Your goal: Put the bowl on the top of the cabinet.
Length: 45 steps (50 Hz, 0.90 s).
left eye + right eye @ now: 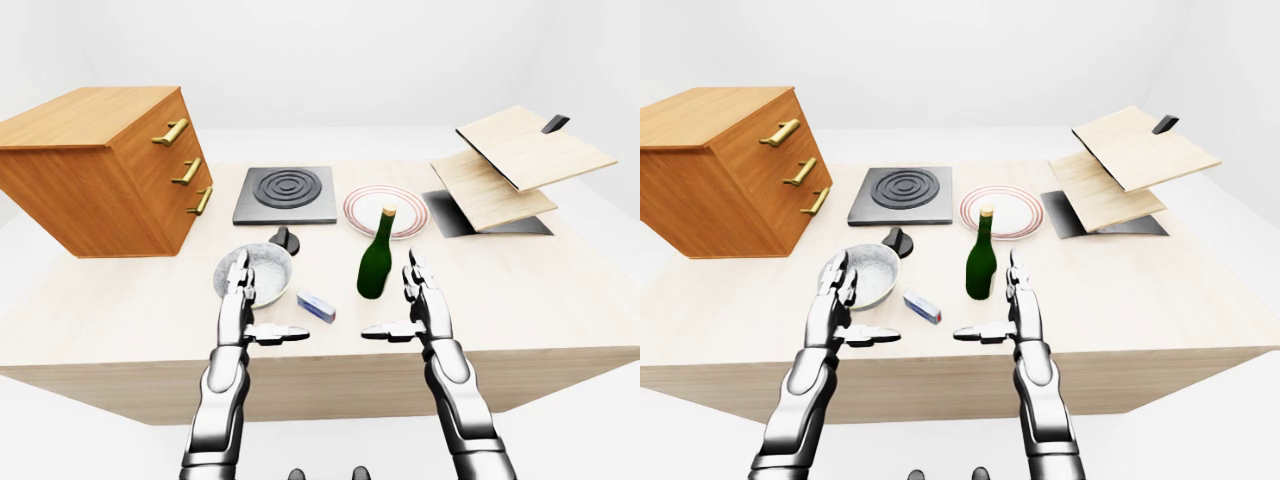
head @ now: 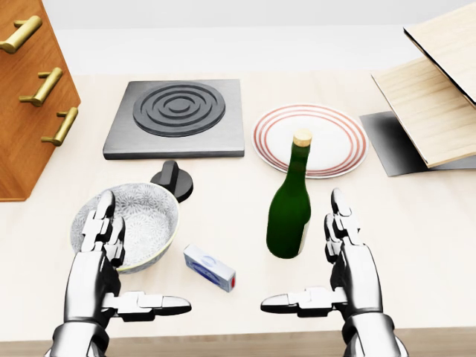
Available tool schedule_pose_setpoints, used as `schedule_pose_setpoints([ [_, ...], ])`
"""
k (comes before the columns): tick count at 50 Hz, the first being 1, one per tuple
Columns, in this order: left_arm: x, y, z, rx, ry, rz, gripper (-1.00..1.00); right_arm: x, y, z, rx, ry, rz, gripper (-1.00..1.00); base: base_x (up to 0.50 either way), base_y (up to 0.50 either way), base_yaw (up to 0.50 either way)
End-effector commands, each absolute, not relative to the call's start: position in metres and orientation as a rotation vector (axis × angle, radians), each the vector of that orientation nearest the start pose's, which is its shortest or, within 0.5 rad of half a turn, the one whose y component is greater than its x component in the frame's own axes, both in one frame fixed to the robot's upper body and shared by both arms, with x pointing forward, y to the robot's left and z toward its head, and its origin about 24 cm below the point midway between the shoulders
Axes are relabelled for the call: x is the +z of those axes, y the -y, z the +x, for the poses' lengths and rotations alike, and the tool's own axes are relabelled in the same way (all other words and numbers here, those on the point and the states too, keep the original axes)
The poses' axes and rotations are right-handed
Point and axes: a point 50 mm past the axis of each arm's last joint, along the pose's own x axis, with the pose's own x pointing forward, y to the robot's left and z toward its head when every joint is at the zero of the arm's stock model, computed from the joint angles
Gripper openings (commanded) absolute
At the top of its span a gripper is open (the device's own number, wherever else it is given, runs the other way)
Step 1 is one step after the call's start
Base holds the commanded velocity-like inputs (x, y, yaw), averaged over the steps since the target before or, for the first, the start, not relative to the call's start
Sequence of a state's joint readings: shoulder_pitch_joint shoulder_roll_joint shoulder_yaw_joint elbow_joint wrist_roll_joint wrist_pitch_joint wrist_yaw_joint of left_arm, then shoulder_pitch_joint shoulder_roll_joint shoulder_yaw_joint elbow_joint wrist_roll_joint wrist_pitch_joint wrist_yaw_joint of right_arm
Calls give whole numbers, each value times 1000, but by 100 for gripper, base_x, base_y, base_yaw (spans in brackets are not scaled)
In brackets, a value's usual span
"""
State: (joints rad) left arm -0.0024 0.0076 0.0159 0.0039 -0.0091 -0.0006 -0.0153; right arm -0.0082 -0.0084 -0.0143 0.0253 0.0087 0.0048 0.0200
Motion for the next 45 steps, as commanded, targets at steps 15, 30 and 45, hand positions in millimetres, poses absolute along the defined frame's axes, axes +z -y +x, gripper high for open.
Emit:
schedule_pose_setpoints([
  [15, 68, -164, 242, 43, 166, 27, 100, 67, 157, 240, -22, 162, -128, 100, 0, 0, 0],
  [30, 128, -176, 203, 144, 428, -12, 100, 121, 167, 211, -170, 394, -248, 100, 0, 0, 0],
  [45, 125, -176, 205, 149, 416, 3, 100, 121, 165, 213, -160, 392, -265, 100, 0, 29, 0],
])
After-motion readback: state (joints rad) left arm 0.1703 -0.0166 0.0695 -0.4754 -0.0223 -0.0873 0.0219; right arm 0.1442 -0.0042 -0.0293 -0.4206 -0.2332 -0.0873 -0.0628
